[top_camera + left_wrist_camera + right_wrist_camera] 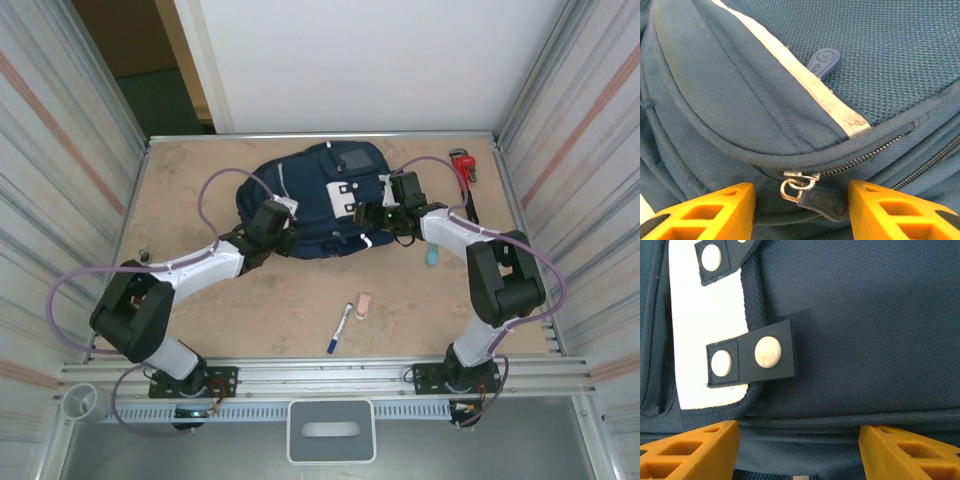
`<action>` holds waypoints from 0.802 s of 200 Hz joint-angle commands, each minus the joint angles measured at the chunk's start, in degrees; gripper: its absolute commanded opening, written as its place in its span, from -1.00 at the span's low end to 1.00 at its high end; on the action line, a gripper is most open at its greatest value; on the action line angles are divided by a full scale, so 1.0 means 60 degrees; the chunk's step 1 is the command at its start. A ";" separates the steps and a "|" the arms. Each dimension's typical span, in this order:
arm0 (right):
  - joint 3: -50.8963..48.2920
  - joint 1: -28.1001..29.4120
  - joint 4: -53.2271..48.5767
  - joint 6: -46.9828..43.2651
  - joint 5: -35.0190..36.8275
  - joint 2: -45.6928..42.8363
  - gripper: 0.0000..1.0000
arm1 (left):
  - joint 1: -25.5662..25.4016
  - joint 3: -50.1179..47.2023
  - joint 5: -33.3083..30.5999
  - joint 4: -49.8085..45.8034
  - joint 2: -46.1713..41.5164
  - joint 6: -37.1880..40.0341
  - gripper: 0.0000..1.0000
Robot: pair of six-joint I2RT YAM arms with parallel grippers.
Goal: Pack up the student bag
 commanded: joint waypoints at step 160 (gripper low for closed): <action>0.0303 -0.0166 -0.0760 -0.0371 0.0098 -0.0554 0.28 | 0.1209 -0.0874 0.3760 0.1106 -0.0646 0.0444 -1.00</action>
